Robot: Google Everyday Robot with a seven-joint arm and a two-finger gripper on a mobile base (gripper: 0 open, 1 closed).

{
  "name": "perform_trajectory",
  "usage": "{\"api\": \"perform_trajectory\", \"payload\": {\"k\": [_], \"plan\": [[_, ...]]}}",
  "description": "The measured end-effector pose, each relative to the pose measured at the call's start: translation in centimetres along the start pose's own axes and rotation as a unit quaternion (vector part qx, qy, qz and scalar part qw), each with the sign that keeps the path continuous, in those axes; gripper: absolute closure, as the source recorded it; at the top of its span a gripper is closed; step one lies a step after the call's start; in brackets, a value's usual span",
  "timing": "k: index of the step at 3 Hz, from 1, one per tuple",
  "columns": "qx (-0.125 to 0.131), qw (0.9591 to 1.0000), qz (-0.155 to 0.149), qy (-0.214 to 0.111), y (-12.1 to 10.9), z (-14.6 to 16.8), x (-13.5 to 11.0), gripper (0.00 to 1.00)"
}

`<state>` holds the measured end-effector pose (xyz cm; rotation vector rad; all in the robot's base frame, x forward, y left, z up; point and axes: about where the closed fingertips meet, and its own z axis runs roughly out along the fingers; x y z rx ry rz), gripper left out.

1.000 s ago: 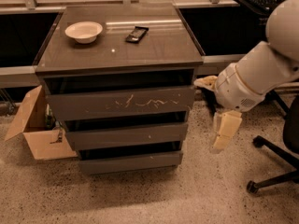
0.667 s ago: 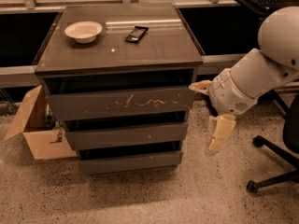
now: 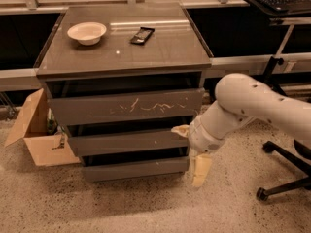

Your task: Open bottom drawer

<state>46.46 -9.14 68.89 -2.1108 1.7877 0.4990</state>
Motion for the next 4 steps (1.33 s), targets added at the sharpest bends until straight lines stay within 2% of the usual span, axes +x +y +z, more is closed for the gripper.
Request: {"api": "perform_trajectory", "payload": {"k": [2,3,4], "plan": [[-0.052,0.9983,0.012,-0.024,0.4,9.9,1.9,0.00],[-0.052,0.9983,0.012,-0.024,0.4,9.9,1.9,0.00],[-0.062,0.9980,0.010,-0.014,-0.9,13.3,4.0,0.00]]}}
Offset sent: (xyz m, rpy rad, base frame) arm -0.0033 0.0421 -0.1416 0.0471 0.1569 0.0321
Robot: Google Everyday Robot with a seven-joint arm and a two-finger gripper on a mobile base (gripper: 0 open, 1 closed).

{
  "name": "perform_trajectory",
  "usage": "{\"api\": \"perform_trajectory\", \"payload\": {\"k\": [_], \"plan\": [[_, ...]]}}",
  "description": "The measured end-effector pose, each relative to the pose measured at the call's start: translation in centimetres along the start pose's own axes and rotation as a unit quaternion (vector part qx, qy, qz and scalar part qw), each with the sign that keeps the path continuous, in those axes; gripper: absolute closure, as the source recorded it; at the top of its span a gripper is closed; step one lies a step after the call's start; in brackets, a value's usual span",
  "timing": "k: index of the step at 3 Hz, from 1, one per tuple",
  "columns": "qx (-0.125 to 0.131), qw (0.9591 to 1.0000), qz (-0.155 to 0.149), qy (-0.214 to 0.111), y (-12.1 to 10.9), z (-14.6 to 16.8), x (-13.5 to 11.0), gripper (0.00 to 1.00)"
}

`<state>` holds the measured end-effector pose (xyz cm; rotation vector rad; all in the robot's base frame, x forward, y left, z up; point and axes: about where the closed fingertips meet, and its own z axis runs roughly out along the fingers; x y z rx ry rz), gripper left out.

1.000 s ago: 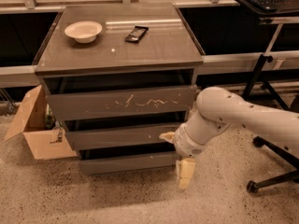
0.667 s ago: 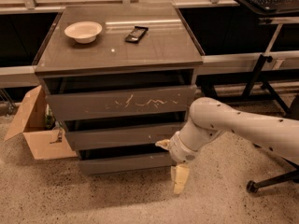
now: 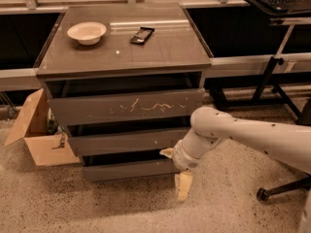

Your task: Open bottom drawer

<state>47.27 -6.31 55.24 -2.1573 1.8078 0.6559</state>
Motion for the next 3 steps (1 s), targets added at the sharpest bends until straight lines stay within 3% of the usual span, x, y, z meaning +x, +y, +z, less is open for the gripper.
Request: {"api": "perform_trajectory", "payload": {"k": [1,3], "plan": [[-0.002,1.0000,-0.009,0.002,-3.0,4.4,2.9,0.00],[-0.003,0.9993,-0.024,-0.028,-8.8,13.0,7.8,0.00]]}}
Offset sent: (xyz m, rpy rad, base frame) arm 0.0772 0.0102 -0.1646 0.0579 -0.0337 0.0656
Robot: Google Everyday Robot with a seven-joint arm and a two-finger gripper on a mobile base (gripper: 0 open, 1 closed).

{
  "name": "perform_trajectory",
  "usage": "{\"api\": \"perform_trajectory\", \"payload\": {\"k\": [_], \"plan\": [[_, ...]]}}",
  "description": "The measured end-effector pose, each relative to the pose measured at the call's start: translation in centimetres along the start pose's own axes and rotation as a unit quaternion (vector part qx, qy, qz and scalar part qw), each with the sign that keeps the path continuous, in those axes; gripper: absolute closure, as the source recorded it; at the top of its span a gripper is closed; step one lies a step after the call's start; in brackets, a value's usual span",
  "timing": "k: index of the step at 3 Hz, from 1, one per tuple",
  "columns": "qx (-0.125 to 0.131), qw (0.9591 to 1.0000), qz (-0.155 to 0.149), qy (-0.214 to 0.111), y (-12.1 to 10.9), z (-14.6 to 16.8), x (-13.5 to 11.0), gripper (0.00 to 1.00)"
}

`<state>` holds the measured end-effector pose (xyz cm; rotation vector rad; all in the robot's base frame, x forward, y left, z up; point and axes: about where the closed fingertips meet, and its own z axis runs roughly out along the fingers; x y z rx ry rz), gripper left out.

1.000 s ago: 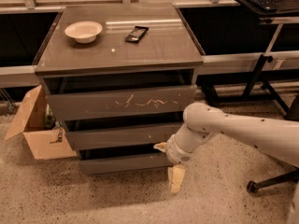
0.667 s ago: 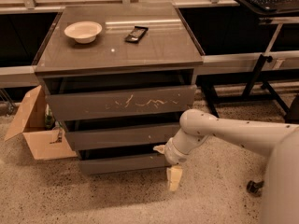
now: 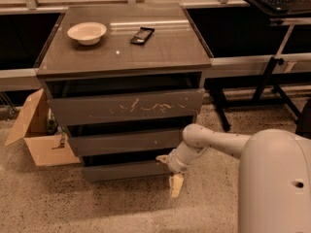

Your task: Open bottom drawer

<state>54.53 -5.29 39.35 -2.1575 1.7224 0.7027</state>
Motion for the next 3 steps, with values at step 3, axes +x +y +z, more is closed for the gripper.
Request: {"api": "perform_trajectory", "payload": {"k": [3], "plan": [[0.033,0.9995,-0.001,-0.003,-3.5,5.4,7.6,0.00]]}}
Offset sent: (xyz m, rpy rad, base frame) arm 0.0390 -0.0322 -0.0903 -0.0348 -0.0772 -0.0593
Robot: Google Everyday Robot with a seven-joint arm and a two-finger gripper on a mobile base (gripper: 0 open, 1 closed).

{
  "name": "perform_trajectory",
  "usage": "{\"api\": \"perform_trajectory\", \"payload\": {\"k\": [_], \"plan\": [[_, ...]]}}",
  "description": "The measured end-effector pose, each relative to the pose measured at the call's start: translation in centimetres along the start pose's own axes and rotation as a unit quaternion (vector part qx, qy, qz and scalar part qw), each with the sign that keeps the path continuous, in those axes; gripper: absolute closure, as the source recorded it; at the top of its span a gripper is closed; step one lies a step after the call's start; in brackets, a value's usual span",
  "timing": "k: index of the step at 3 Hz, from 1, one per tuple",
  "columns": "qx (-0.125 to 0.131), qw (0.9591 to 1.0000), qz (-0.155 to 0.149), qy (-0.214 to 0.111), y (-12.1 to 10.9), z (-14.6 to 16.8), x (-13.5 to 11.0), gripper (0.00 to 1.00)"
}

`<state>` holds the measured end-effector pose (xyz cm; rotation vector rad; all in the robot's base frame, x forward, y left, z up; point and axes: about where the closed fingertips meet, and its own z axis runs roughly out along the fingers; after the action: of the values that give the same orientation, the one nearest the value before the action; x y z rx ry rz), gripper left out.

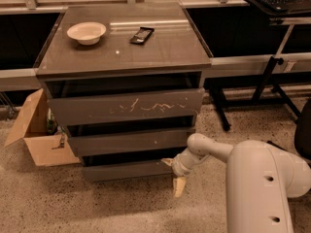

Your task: Open bottom drawer

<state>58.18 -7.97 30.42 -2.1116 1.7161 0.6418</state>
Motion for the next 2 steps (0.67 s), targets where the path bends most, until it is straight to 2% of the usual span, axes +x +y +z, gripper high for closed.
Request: {"api": "perform_trajectory", "payload": {"k": [1,2], "plan": [[0.021,0.9995,-0.010,-0.021,-2.7,2.0,2.8,0.00],[0.039,0.9986,-0.016,-0.030,-4.6,2.5,3.9,0.00]]}}
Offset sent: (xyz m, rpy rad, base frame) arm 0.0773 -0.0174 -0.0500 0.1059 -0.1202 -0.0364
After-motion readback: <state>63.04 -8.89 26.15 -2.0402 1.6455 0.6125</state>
